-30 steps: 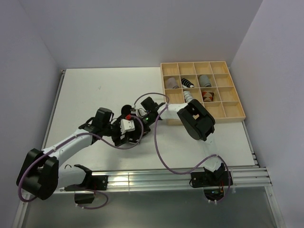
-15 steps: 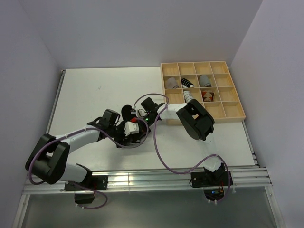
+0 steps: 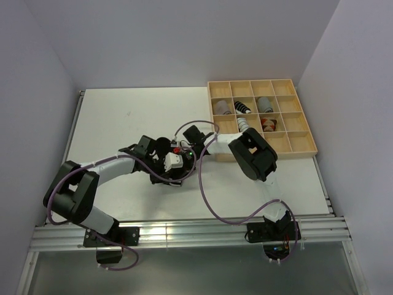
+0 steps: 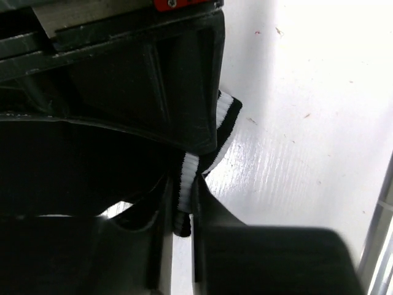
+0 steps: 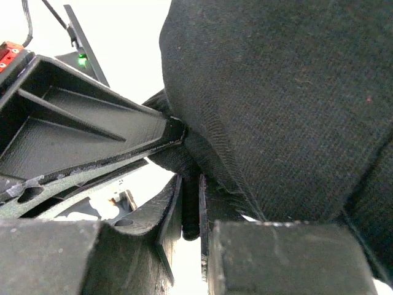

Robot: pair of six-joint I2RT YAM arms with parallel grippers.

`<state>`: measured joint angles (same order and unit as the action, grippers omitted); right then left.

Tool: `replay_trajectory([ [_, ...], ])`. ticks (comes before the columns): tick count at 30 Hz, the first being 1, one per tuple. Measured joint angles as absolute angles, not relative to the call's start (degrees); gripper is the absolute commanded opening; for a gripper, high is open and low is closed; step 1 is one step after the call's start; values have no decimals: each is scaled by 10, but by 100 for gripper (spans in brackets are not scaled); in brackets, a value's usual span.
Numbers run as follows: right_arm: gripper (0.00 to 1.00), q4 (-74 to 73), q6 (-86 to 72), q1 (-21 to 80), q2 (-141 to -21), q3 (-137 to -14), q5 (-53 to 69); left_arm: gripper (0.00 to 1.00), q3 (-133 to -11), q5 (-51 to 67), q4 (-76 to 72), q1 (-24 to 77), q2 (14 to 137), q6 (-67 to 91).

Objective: Roll the socks
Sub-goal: Roll the sock at the center of the board.

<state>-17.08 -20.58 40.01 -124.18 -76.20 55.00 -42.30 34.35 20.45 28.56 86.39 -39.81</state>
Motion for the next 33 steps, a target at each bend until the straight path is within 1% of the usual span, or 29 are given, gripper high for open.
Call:
replay_trajectory([
  [1, 5, -170, -208, 400, -1242, -762, 549, 8, -429, 347, 213, 285, 869, -398],
  [3, 8, -163, -215, 399, -1242, -758, 545, 0, -442, 351, 230, 284, 879, -399],
  [6, 23, -140, -232, 399, -1225, -733, 529, 0, -467, 362, 262, 282, 900, -407],
  [7, 33, -123, -238, 399, -1211, -715, 516, 0, -477, 368, 275, 282, 910, -411],
  [8, 37, -113, -243, 399, -1200, -701, 507, 0, -484, 375, 283, 282, 918, -414],
  [10, 42, -76, -256, 403, -1160, -659, 473, 0, -503, 391, 308, 281, 937, -425],
  [19, 45, 62, -285, 408, -973, -470, 303, 0, -603, 482, 482, 232, 1057, -499],
  [24, 44, 106, -279, 438, -878, -386, 215, 0, -653, 509, 582, 204, 1124, -526],
  [29, 46, 104, -230, 514, -820, -368, 99, 0, -695, 514, 646, 196, 1172, -535],
  [33, 54, 80, -163, 591, -821, -397, 28, 0, -723, 514, 684, 196, 1201, -540],
])
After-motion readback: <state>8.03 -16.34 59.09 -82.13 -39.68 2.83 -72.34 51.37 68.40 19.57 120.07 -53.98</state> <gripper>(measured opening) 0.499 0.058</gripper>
